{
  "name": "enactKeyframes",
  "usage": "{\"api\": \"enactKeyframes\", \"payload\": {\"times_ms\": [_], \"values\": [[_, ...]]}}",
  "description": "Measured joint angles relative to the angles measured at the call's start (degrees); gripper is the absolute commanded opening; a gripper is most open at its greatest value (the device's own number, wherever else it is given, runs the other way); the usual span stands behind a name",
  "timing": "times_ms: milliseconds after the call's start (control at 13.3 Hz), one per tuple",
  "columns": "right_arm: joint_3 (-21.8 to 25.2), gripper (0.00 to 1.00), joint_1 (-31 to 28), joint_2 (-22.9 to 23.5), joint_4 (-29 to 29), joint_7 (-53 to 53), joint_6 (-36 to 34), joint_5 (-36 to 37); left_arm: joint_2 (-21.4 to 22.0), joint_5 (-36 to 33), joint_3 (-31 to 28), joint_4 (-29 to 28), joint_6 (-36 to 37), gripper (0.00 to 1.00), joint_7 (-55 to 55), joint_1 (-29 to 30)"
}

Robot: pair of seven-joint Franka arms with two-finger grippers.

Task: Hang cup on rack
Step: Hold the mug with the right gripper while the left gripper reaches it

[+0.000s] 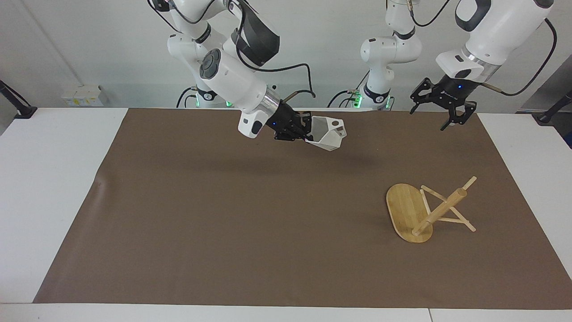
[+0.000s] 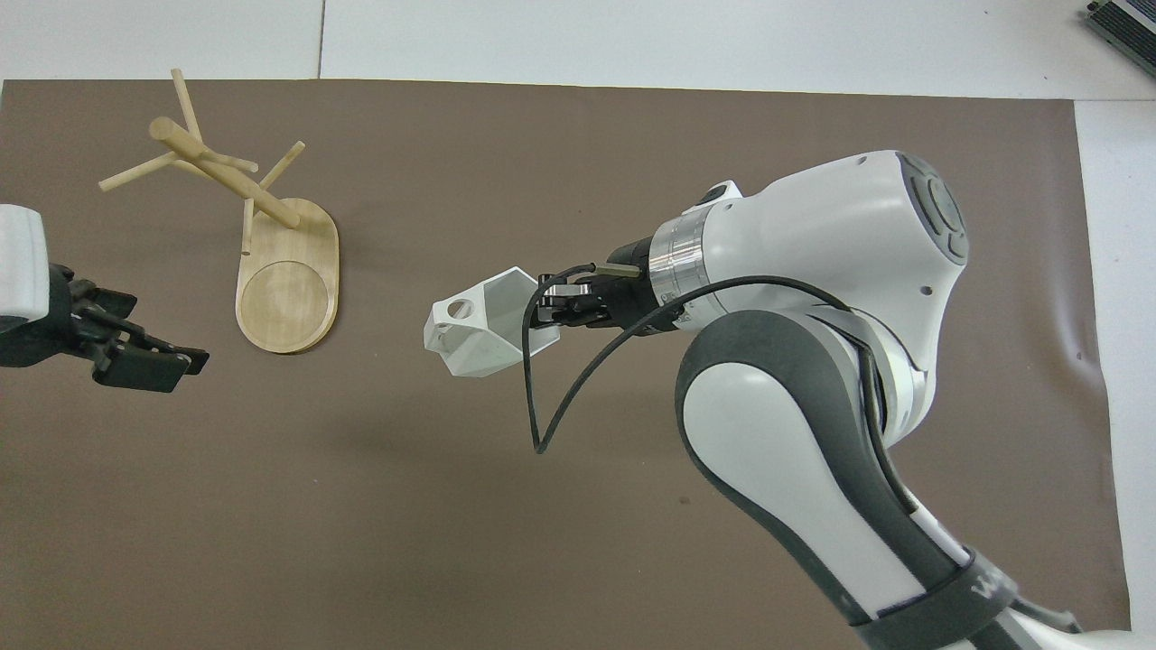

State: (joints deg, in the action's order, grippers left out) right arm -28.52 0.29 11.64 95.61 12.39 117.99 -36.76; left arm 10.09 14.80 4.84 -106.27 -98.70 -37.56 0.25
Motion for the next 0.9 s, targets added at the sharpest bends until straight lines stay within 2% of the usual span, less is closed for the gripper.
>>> {"api": "enactKeyframes", "payload": {"times_ms": [226, 452, 753, 904], "values": [[0.00, 0.00, -0.01, -0.02, -2.61, 0.40, -3.05, 0.00, 2.77, 7.72, 0.25, -7.01, -5.96, 1.00, -7.21, -0.93], [0.00, 0.00, -0.01, -0.01, -3.10, 0.43, -3.38, 0.00, 5.16, 14.82, 0.39, -11.94, -11.40, 1.00, -9.56, -4.69], [-0.26, 0.00, 0.17, -0.02, -3.56, 0.43, -3.37, 0.00, 5.77, 27.15, 0.49, -17.87, -19.49, 1.00, -20.96, -8.27], [-0.30, 0.00, 0.17, -0.02, -3.61, 0.43, -3.35, 0.00, 5.76, 31.12, 0.48, -19.65, -21.99, 1.00, -24.09, -9.63]]}}
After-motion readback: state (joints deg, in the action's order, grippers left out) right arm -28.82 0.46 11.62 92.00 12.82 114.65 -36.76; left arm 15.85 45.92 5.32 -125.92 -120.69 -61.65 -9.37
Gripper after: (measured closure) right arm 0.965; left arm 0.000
